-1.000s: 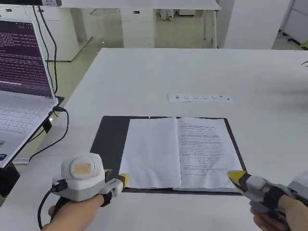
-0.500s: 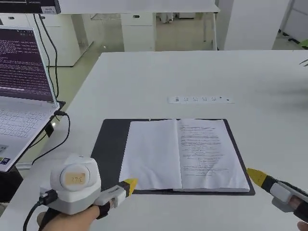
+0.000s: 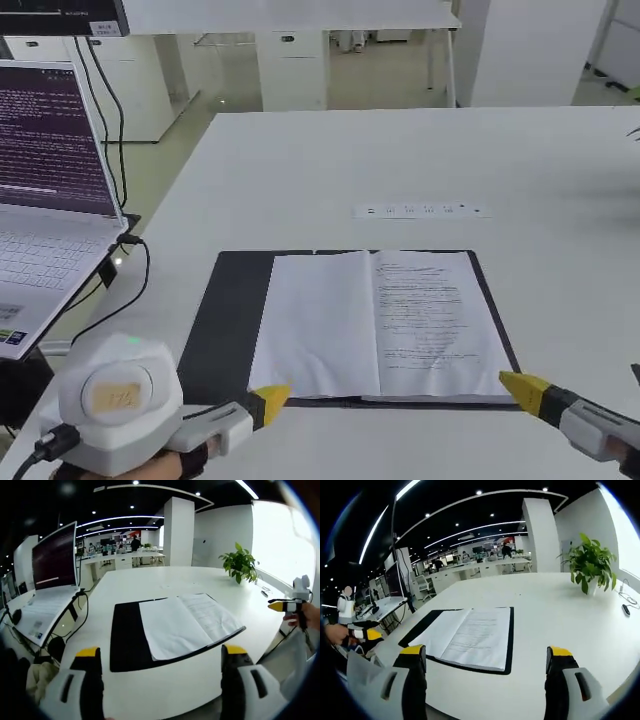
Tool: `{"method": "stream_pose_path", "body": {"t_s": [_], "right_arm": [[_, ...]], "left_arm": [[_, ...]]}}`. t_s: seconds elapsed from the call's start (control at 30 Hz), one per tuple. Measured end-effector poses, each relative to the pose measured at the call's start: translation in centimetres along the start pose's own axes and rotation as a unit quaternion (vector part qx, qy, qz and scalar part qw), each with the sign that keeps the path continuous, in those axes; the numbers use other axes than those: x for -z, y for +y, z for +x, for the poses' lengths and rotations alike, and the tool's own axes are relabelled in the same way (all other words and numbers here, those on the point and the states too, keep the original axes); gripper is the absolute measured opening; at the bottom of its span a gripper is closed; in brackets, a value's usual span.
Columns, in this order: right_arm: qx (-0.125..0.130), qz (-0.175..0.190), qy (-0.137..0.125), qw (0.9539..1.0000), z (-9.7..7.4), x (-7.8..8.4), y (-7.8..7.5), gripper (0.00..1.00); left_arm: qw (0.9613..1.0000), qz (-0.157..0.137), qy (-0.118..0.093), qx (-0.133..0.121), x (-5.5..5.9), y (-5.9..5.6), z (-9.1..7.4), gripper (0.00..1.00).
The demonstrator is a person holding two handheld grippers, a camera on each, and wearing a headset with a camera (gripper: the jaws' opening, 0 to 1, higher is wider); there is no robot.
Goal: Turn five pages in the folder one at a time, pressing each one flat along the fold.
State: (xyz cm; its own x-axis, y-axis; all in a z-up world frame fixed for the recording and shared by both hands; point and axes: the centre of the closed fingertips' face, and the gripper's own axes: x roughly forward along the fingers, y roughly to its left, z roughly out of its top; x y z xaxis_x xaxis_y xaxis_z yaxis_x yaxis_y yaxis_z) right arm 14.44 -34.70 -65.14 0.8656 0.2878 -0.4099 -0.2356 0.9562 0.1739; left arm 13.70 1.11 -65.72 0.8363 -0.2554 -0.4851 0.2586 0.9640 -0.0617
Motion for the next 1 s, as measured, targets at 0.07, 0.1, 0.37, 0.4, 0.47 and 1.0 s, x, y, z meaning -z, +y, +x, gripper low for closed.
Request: {"method": "stream_pose_path", "body": {"t_s": [0.07,0.1,0.37,0.4,0.47,1.0], "right_arm": [[-0.001,0.001,-0.004,1.0000,0.0,-0.1,0.0,1.00],[-0.003,-0.002,-0.006,1.0000,0.0,-0.1,0.0,1.00],[-0.003,0.001,-0.023,0.9997,-0.8,-0.6,-0.4,1.00],[-0.003,0.003,-0.021,0.9998,-0.9,-0.5,-0.5,1.00],[-0.004,0.006,-0.023,0.9997,-1.1,-0.2,-0.5,1.00],[-0.012,0.015,-0.029,0.9994,-2.5,0.9,0.1,0.99]], "left_arm": [[1.0000,0.002,0.003,0.003,0.2,-0.2,-0.2,0.99],[1.0000,0.001,0.003,0.003,0.2,-0.2,-0.3,0.99],[0.9997,0.013,-0.019,0.010,-1.6,-1.3,-0.4,0.99],[0.9997,0.014,-0.018,0.011,-1.7,-1.4,-0.2,0.99],[0.9996,0.017,-0.018,0.012,-1.8,-1.7,0.2,0.99],[0.9967,0.046,-0.005,0.067,-1.9,-6.8,5.2,0.91]]}}
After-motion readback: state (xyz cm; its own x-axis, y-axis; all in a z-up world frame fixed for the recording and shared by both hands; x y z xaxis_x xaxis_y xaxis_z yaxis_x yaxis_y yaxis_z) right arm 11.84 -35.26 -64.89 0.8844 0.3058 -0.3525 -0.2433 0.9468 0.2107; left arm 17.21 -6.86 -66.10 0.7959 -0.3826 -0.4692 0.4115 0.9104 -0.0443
